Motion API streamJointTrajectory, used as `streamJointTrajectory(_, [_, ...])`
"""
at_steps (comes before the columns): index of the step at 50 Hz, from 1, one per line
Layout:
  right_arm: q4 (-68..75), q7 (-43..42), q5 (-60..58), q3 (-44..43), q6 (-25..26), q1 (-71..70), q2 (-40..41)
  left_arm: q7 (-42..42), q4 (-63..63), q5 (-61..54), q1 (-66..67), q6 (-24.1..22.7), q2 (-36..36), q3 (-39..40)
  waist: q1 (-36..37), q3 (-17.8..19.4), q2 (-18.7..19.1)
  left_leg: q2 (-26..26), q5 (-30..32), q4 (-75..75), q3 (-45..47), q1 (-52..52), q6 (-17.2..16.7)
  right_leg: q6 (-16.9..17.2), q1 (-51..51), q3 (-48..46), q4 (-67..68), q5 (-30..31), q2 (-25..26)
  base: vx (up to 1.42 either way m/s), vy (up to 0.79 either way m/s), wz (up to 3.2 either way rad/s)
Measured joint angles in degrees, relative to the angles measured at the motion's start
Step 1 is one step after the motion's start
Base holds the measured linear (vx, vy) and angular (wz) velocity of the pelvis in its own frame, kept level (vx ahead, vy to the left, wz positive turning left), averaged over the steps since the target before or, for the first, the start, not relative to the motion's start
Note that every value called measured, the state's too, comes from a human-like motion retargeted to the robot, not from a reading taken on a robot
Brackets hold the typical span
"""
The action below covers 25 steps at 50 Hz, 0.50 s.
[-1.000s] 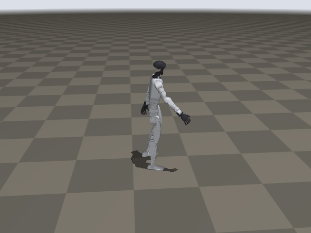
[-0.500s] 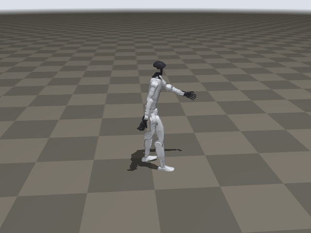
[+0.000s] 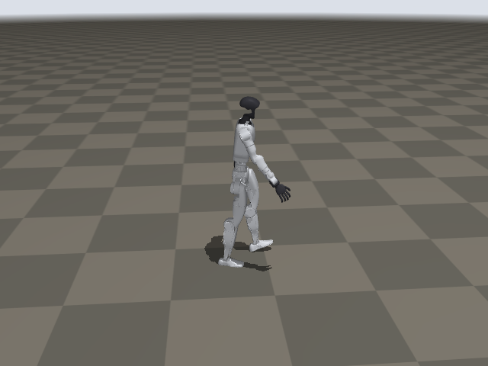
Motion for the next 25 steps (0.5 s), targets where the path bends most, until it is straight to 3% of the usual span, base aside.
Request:
streamJointTrajectory(5, [-4.0, 0.0, 2.3, 1.7, -0.9, -8.5, -2.8, -2.8, 3.6, 3.0, 7.4, 0.8, -0.7, -0.1, 1.0, 2.3, -0.6, -1.1, -1.2, 1.1, 1.2, -0.5, 1.6, 2.0, -1.7, -0.9, -2.5, 2.6, -0.6, -0.42, -0.15, 0.19])
streamJointTrajectory(8, [-5.8, -0.3, 4.4, 3.0, -0.9, -10.7, -3.9, -3.3, 2.8, 1.8, 9.6, 1.4, 0.2, -2.4, 0.8, 2.7, -2.4, -2.8, -2.6, 3.7, 1.9, 0.2, 4.4, 3.4, -3.8, -2.2, -2.8, 4.4, -2.0, -0.38, -0.12, 0.47])
streamJointTrajectory(16, [-8.1, 1.8, 6.3, 4.2, 0.0, -3.7, -3.5, -0.4, 0.2, -2.3, 5.4, 2.5, 2.5, -4.0, -3.7, 0.5, -7.4, -6.6, -9.8, 19.9, -2.0, 4.2, 11.2, 3.8, -8.8, -6.7, -1.4, 7.3, -6.1, -0.31, -0.08, 0.68])
streamJointTrajectory(20, [-6.3, 1.9, 4.4, 3.9, 1.0, 4.7, -1.8, 2.5, -0.1, -2.5, -2.6, 2.0, 3.2, -2.1, -7.4, -1.1, -7.7, -6.3, -11.2, 24.7, -4.6, 8.5, 11.2, 3.8, -10.1, -10.1, -0.9, 8.7, -6.7, -0.29, 0.03, 0.85])
streamJointTrajectory(25, [-1.1, 2.0, 3.6, 2.9, 1.6, 14.3, 1.1, 5.8, -2.5, -2.8, -17.5, -0.2, 4.9, -2.5, -11.8, -0.8, -6.1, -4.4, -11.5, 16.6, -8.7, 15.5, 6.9, 3.8, -12.1, -14.6, -0.9, 11.5, -5.0, -0.38, 0.08, 0.76])
